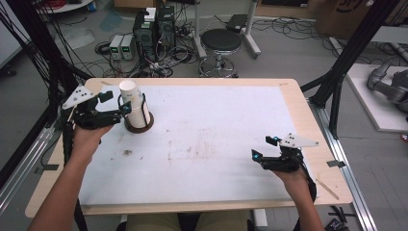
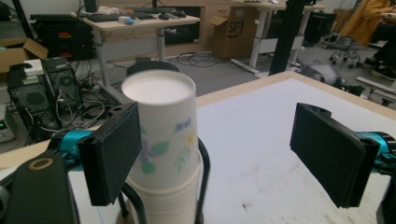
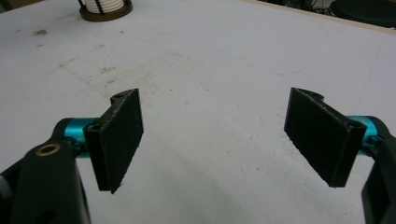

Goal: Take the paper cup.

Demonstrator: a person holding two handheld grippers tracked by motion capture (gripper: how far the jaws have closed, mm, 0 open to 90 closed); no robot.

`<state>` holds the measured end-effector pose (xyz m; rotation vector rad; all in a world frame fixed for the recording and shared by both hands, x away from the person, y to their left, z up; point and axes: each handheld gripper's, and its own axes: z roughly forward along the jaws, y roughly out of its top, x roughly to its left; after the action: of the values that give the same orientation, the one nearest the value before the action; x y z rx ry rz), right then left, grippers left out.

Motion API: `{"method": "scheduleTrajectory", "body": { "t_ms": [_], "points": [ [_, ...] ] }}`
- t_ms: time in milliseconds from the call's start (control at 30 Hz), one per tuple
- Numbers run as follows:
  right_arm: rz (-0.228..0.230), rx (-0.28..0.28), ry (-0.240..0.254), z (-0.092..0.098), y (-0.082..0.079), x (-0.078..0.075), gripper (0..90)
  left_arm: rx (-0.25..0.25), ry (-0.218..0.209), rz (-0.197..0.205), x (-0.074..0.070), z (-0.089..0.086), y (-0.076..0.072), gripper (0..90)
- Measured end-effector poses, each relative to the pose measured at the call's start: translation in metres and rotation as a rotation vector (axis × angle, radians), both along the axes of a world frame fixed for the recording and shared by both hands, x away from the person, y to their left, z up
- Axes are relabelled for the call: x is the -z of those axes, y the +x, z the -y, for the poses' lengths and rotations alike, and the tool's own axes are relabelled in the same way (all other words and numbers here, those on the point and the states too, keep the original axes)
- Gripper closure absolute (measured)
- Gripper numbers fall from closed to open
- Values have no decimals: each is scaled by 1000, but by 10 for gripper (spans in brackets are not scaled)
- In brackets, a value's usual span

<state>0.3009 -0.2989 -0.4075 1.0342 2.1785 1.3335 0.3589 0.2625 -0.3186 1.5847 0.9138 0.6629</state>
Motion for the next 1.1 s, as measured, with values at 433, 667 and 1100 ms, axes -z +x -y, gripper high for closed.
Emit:
{"method": "scheduleTrajectory", "body": {
  "t_ms": [433, 667, 1100],
  "points": [
    [0, -1, 5, 2, -1, 0, 200, -30, 36, -50, -19, 3, 42, 166],
    [-4, 1, 5, 2, -1, 1, 200, -52, 70, -74, -21, 8, 60, 166],
    [-11, 4, 2, 5, -2, 2, 200, -76, 122, -136, -10, 11, 75, 296]
  ]
}}
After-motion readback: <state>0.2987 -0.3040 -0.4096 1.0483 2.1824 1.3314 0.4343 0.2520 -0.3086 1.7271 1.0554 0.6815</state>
